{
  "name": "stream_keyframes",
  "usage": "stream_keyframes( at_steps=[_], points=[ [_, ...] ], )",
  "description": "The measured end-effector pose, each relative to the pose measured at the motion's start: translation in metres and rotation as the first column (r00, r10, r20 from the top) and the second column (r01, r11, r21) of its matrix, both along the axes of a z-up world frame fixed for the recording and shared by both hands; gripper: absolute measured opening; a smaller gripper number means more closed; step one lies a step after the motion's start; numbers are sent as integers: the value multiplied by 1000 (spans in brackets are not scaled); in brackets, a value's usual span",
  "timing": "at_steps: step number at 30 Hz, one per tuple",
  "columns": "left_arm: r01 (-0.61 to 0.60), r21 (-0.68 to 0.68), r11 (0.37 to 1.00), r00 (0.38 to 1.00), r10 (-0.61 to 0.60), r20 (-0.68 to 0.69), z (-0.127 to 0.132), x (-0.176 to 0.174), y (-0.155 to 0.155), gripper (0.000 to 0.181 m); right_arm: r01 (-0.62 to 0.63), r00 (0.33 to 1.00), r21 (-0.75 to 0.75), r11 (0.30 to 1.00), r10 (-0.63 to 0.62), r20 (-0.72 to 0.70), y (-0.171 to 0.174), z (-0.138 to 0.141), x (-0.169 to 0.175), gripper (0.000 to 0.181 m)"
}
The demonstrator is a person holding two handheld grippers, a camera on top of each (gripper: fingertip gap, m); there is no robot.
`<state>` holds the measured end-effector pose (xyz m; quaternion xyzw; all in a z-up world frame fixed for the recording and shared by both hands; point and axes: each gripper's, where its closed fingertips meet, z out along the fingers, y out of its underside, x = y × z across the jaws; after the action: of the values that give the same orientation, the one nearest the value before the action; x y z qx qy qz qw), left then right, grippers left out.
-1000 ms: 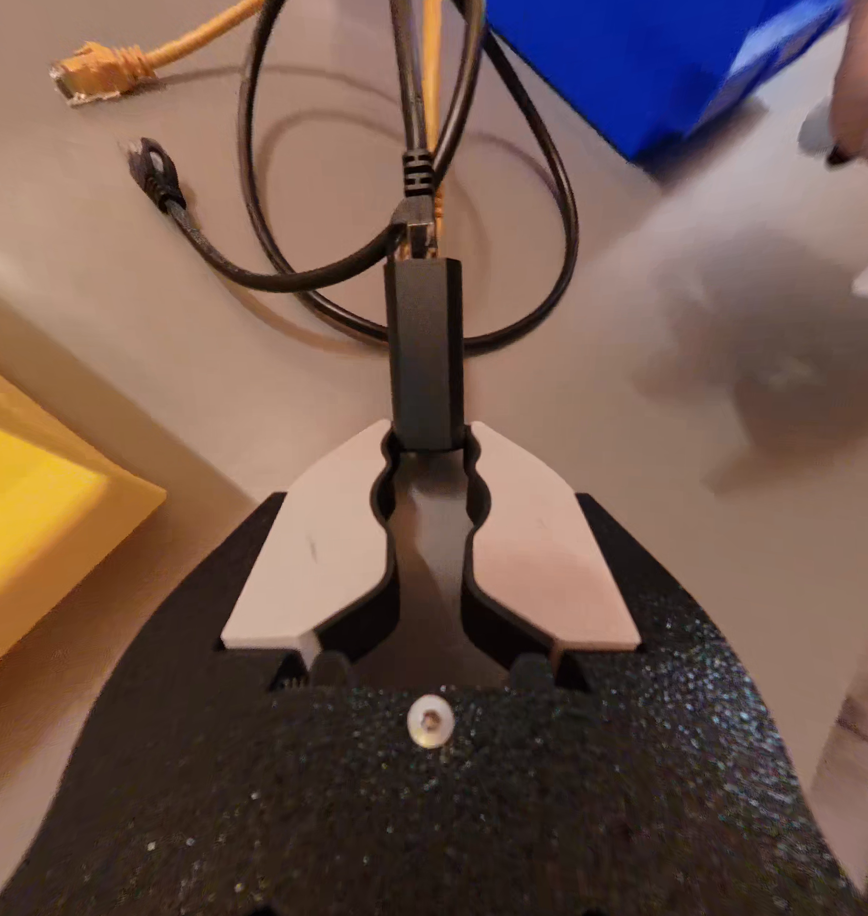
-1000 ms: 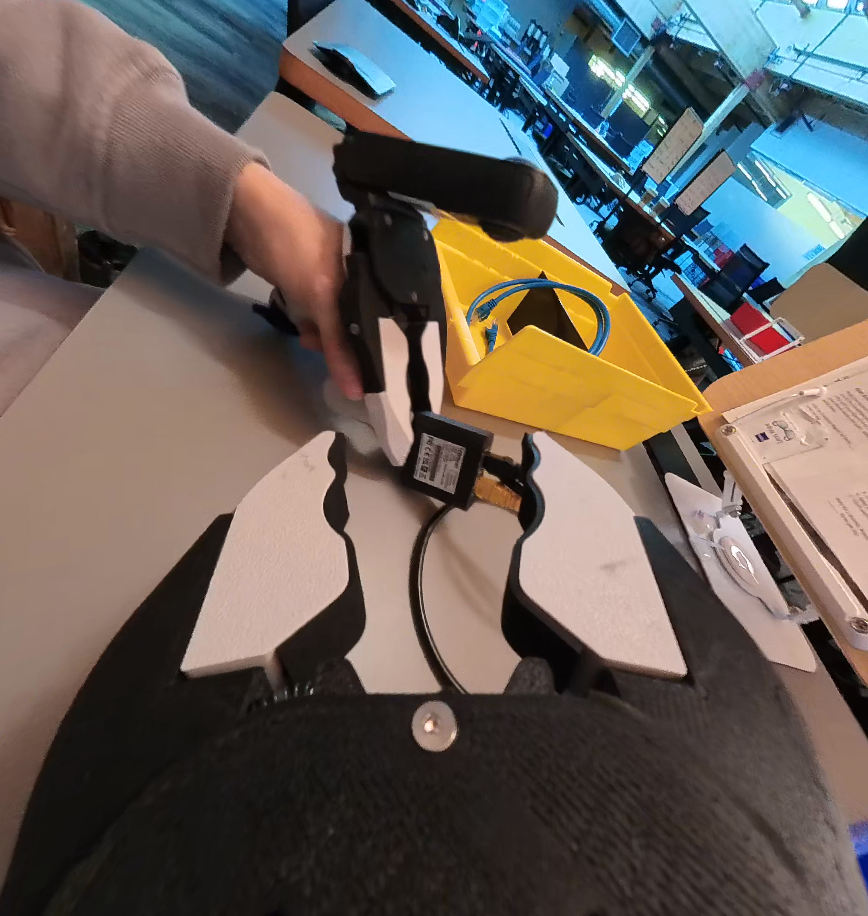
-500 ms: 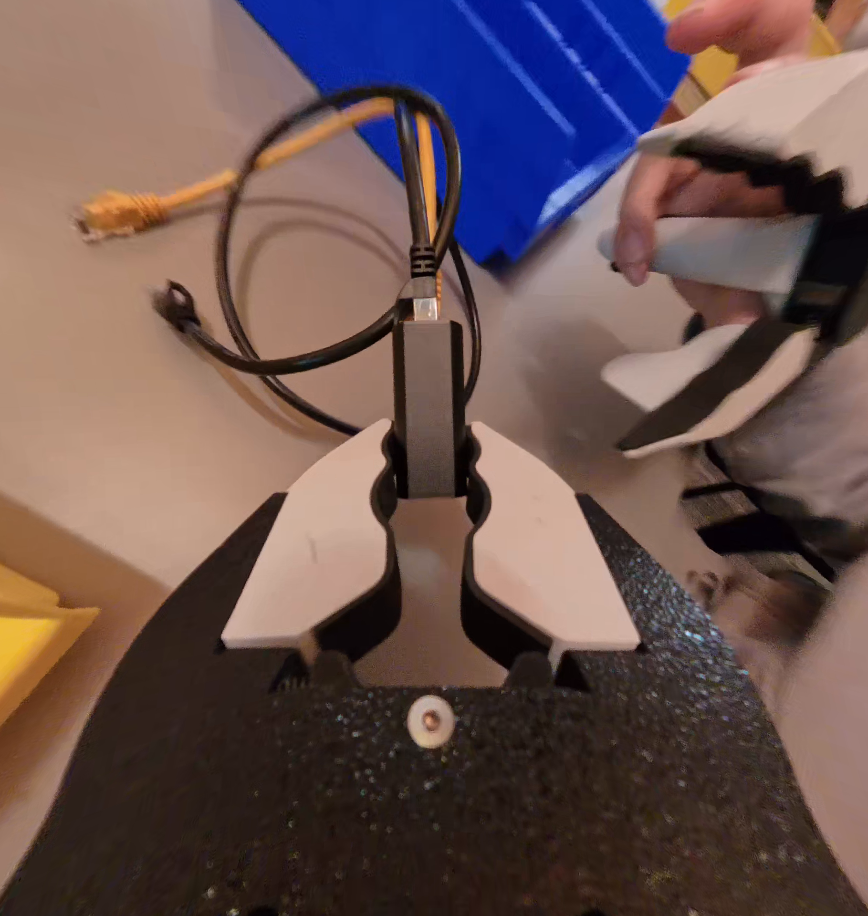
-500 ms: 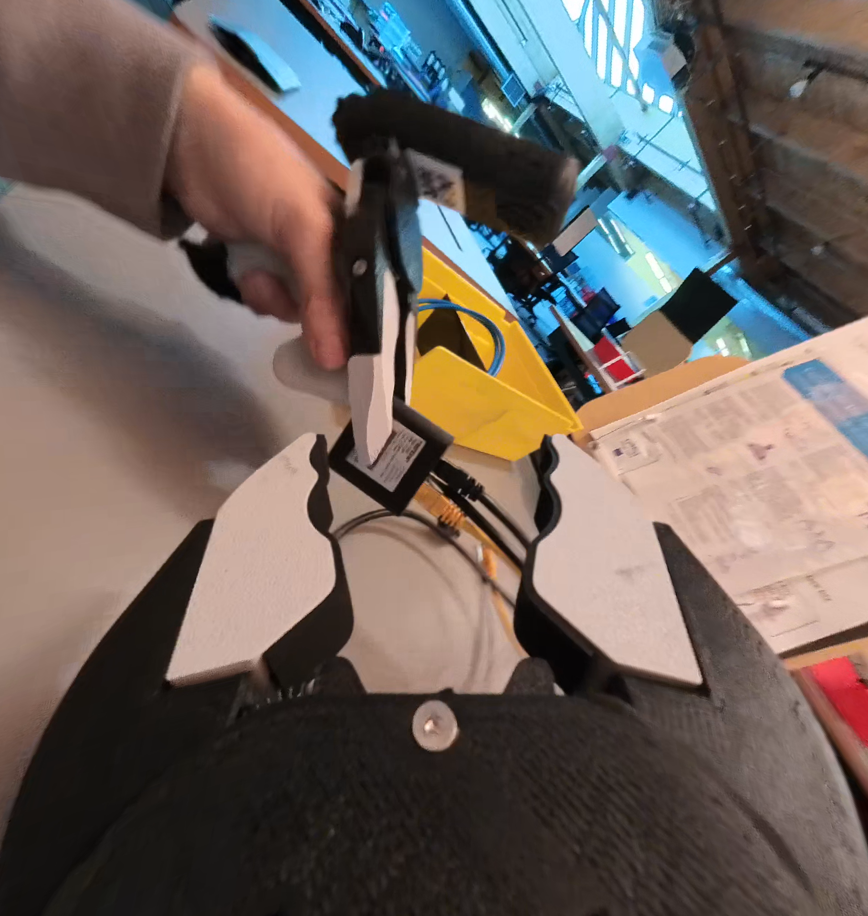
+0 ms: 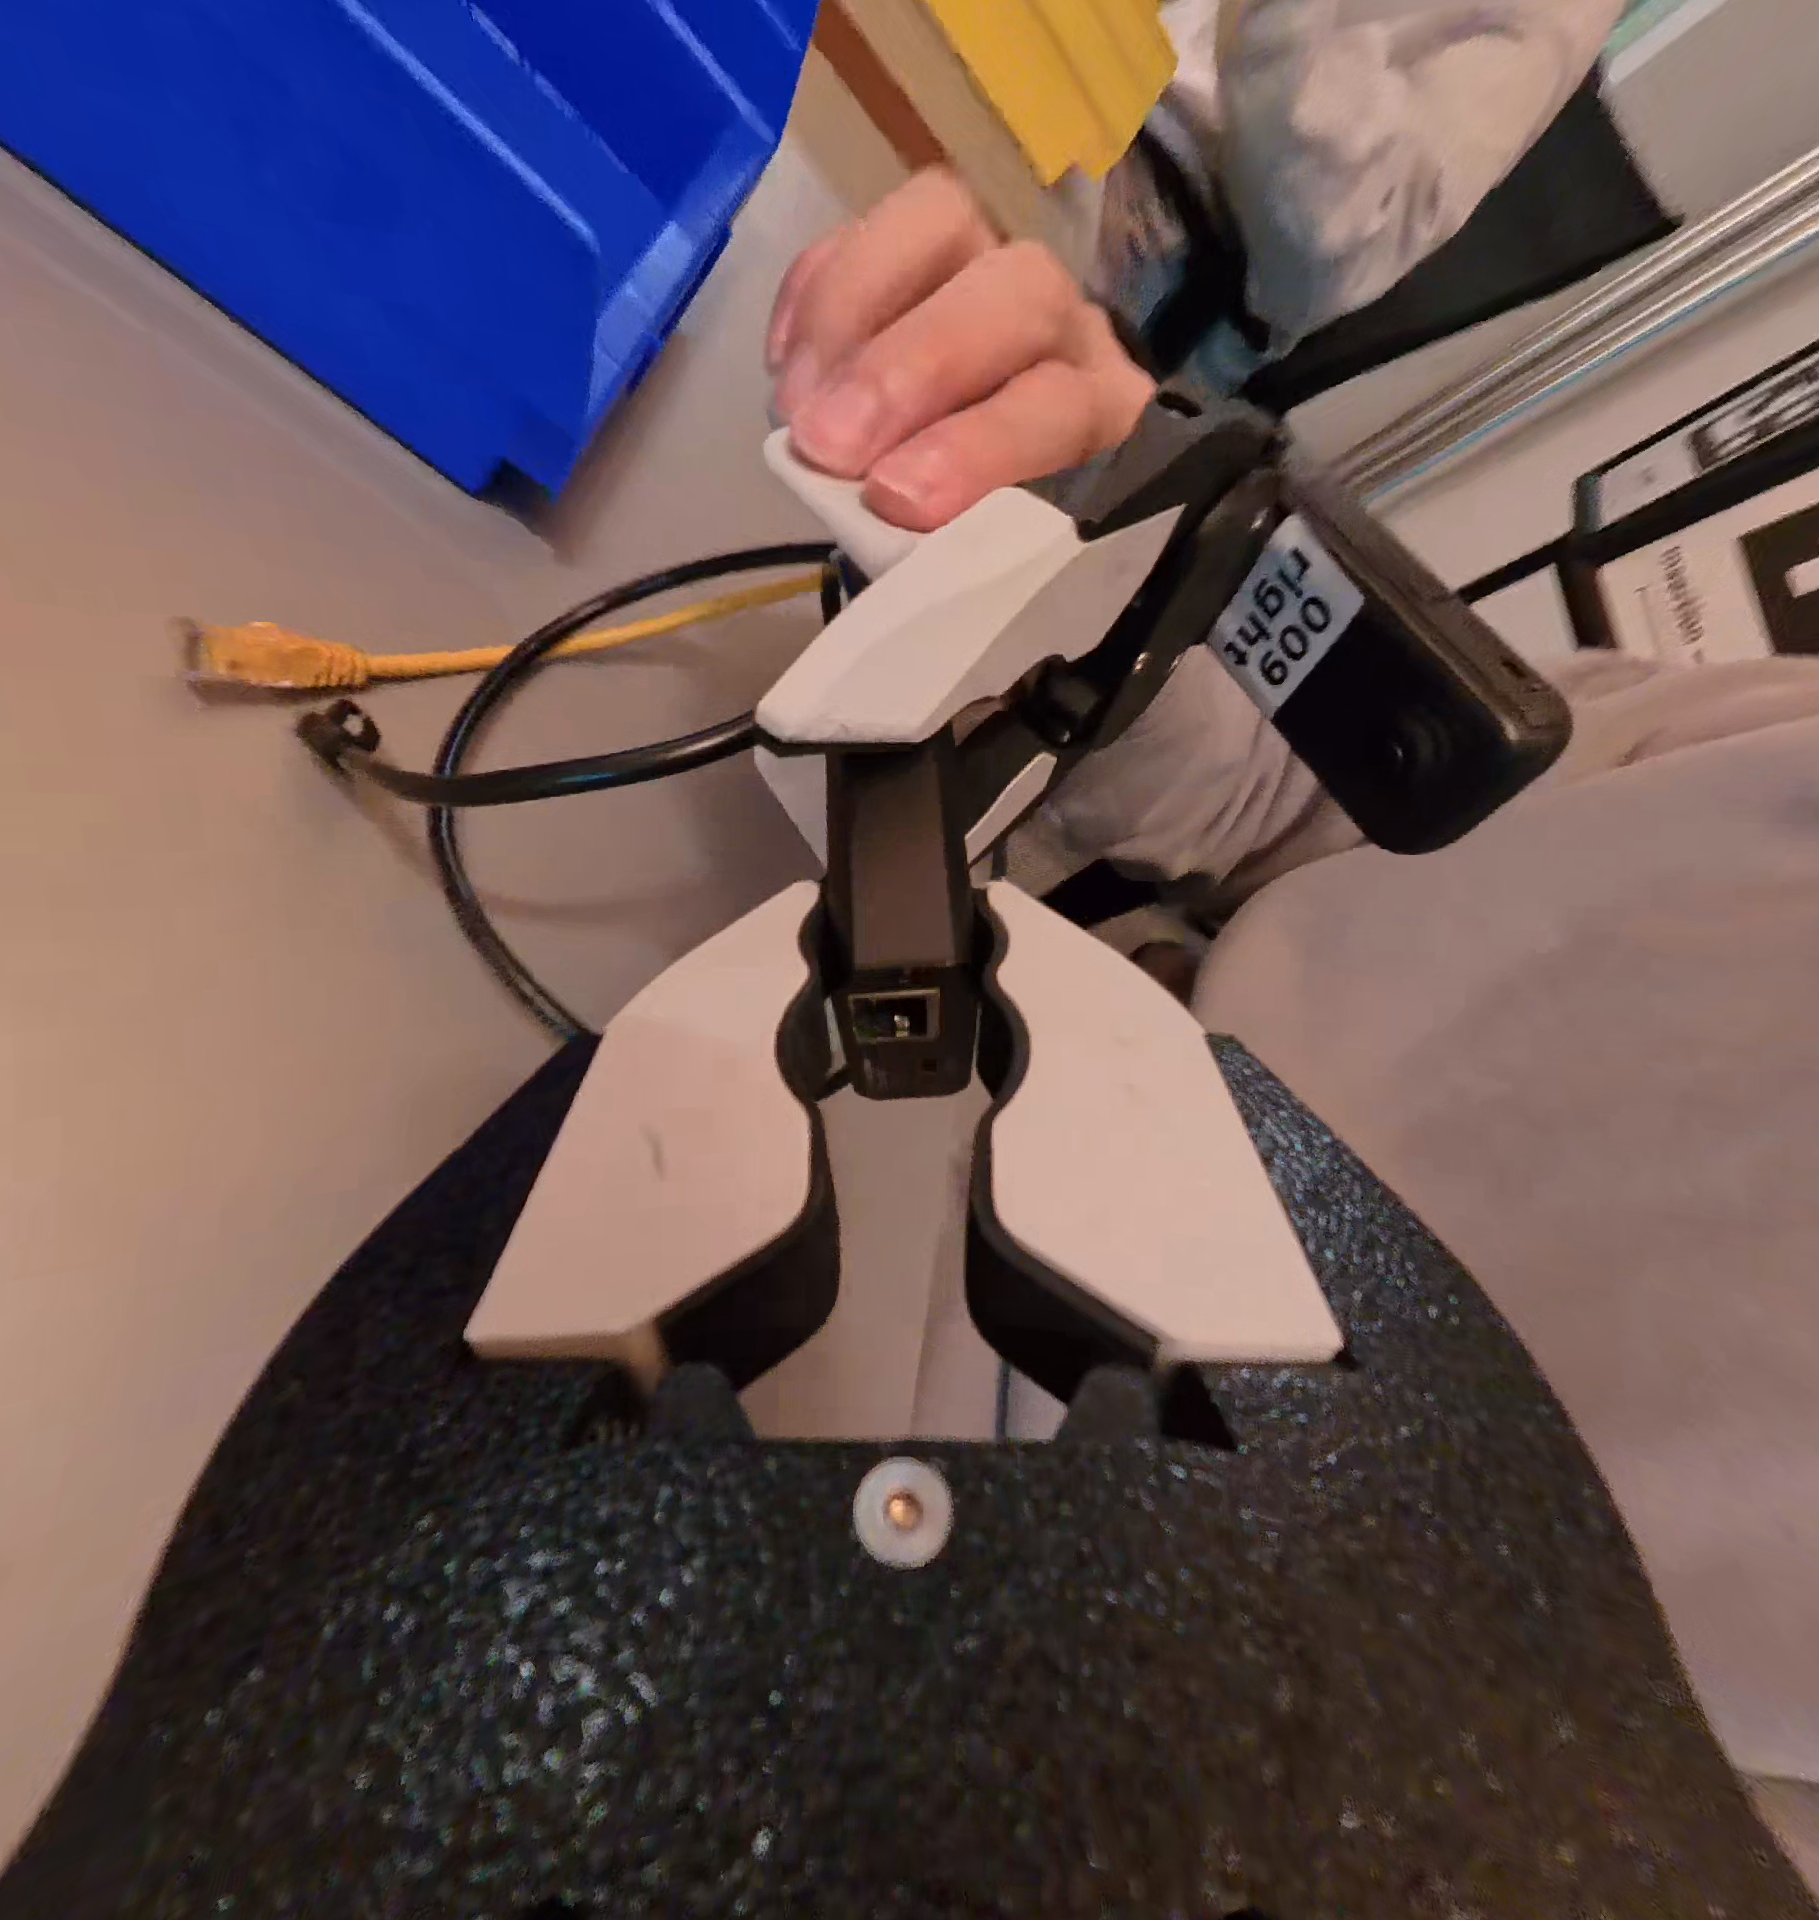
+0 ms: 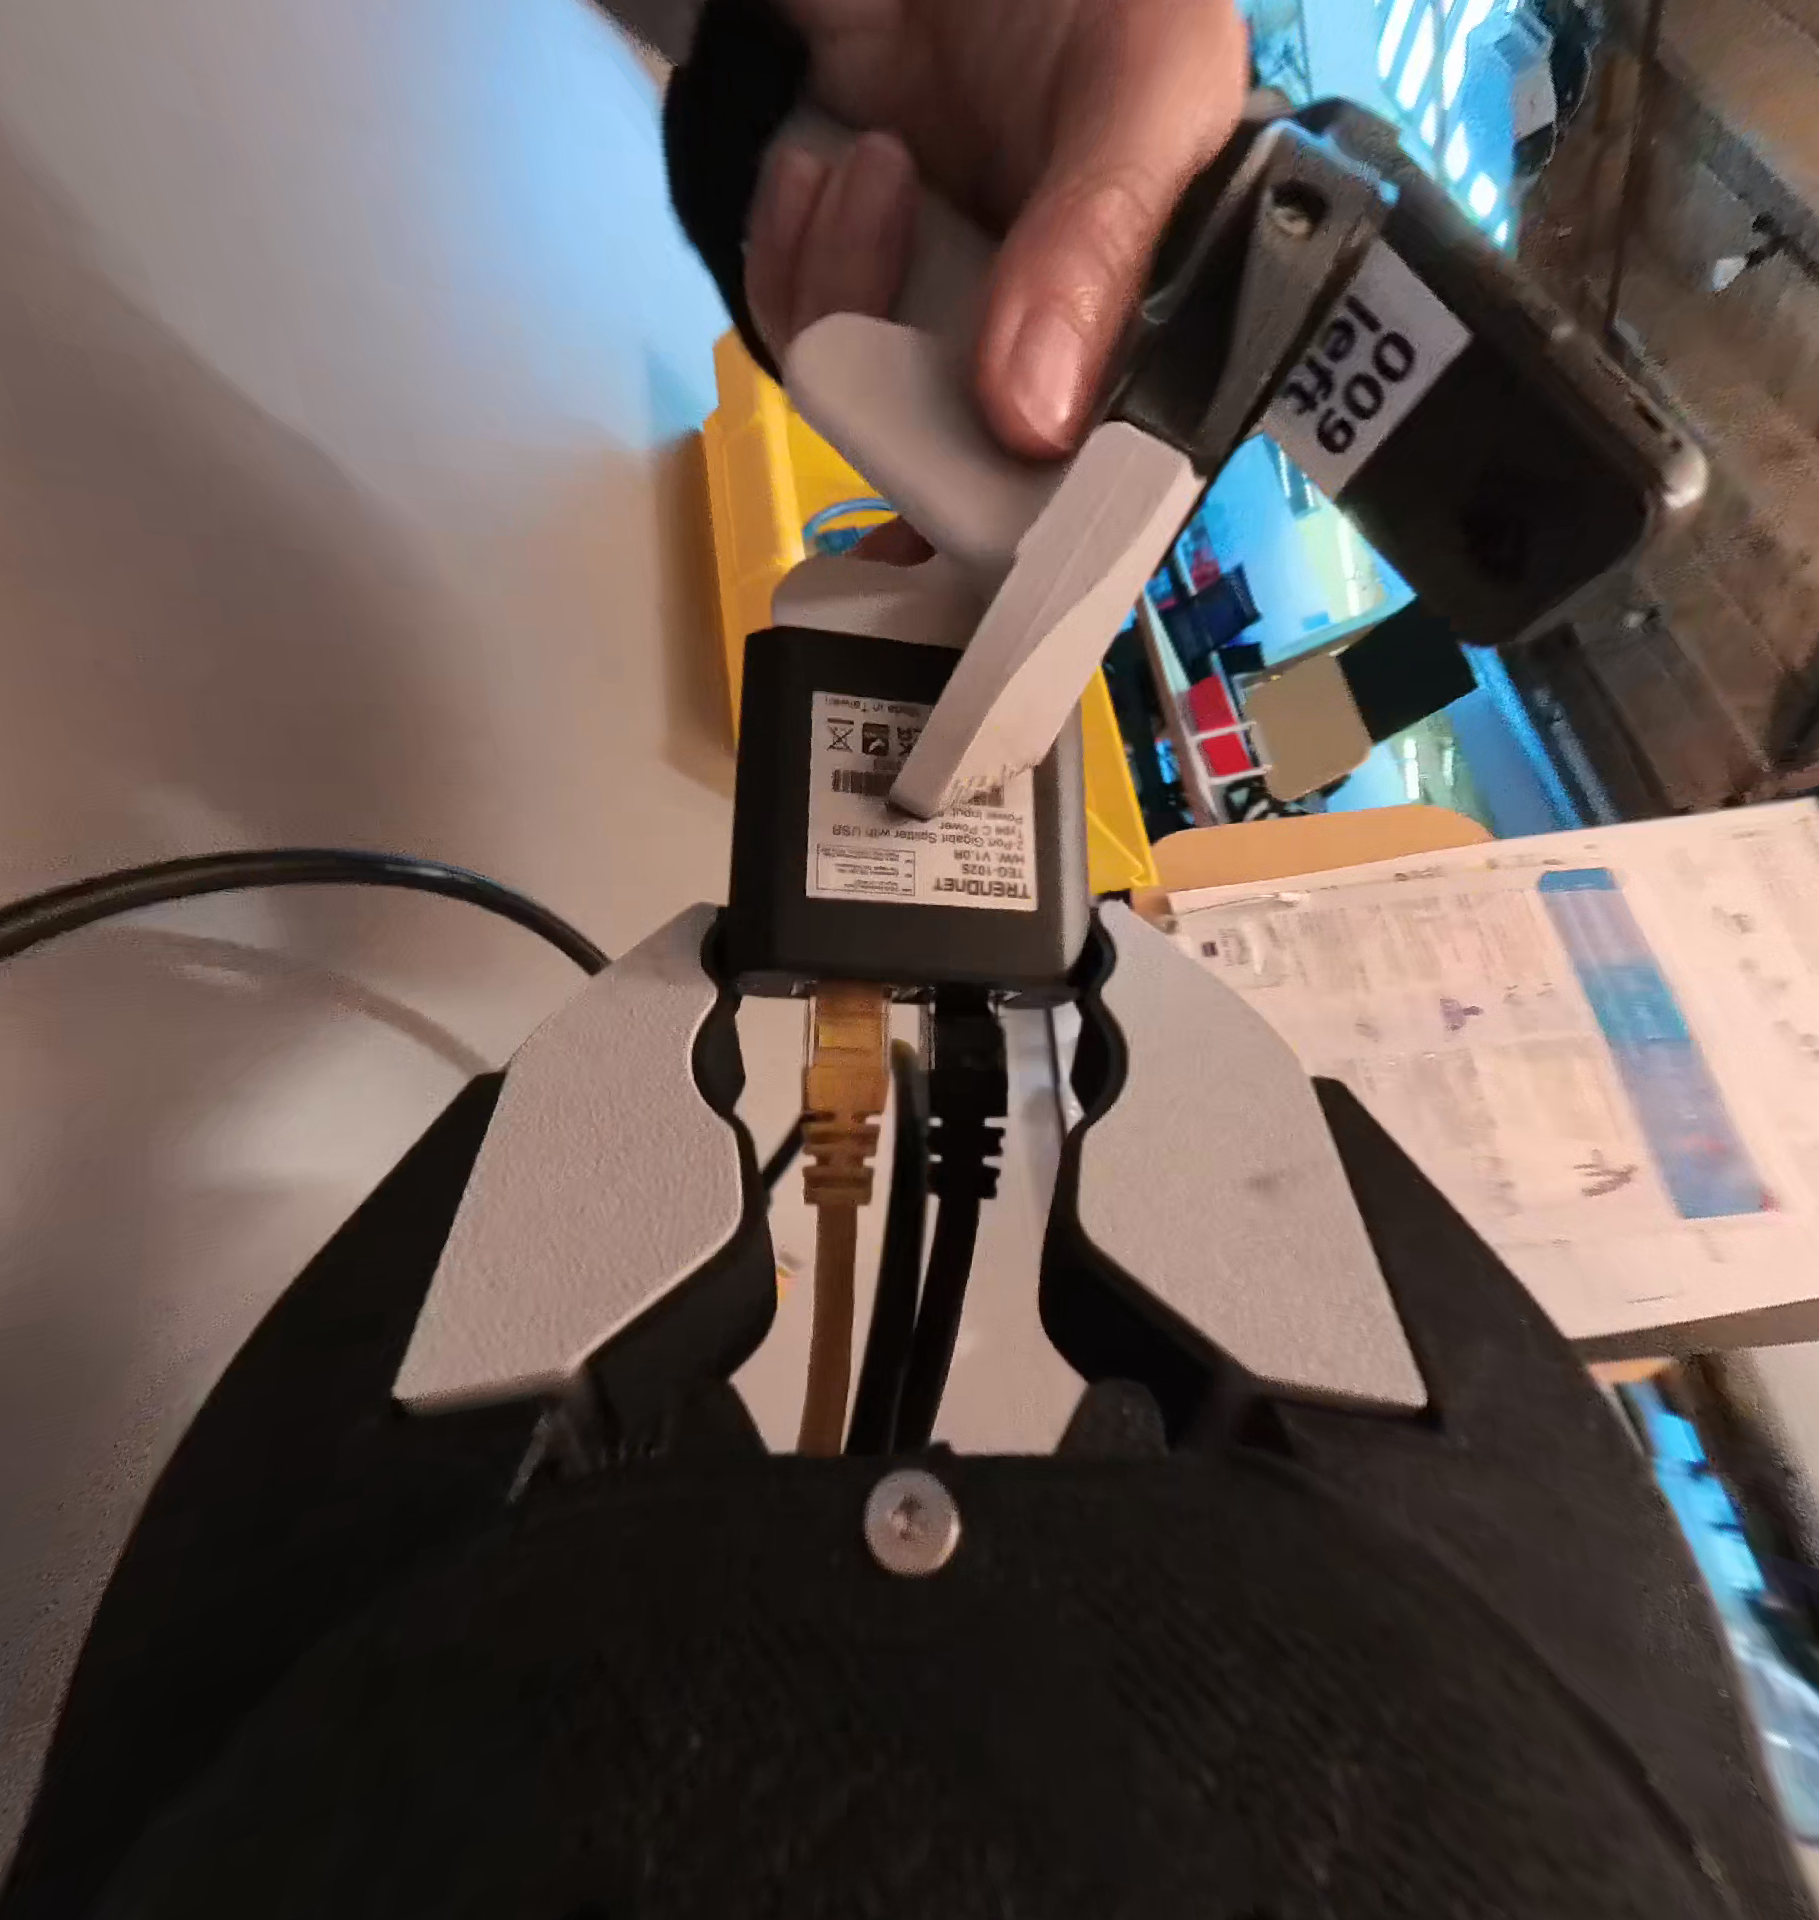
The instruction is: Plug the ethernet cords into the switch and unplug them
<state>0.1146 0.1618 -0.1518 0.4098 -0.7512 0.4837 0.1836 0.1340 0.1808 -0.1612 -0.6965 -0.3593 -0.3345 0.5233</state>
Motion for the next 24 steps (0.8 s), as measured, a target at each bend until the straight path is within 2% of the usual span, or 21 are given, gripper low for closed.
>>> stream_keyframes(
  at_steps=[3,5,7,10,13,15,17,18,19,21,24],
  points=[
    [-90,-72,993,989,98,111,9,15,0,26,0,991,19,1000,2,-134,-1,4,5,62],
    [-232,-23,972,954,232,192,9,30,10,33,39,973,3,999,-37,-230,-2,1,15,62],
    [-307,55,950,927,286,244,3,33,17,44,81,960,-16,997,-82,-266,-4,-2,23,62],
    [-232,-27,972,957,233,171,0,20,2,37,64,930,9,998,-56,-364,-2,2,20,62],
    [-181,-240,954,972,211,105,11,16,-5,27,4,904,83,997,32,-426,-2,9,12,62],
    [-180,-354,918,972,222,80,15,17,-2,23,-72,842,195,978,164,-514,-5,20,3,63],
    [-216,-489,845,972,234,-25,21,20,-1,23,-132,710,329,935,320,-627,-10,33,-5,73],
    [-240,-515,823,968,242,-64,18,23,-1,23,-105,670,390,915,355,-652,-11,41,-2,73],
    [-286,-540,791,956,270,-111,15,28,1,23,-57,676,415,908,341,-654,-11,43,6,73],
    [-378,-580,721,924,328,-196,11,36,6,23,46,729,347,937,206,-652,-5,34,22,82],
    [-458,-599,657,886,395,-244,10,41,7,23,19,778,230,973,130,-615,1,17,15,82]
  ],
)
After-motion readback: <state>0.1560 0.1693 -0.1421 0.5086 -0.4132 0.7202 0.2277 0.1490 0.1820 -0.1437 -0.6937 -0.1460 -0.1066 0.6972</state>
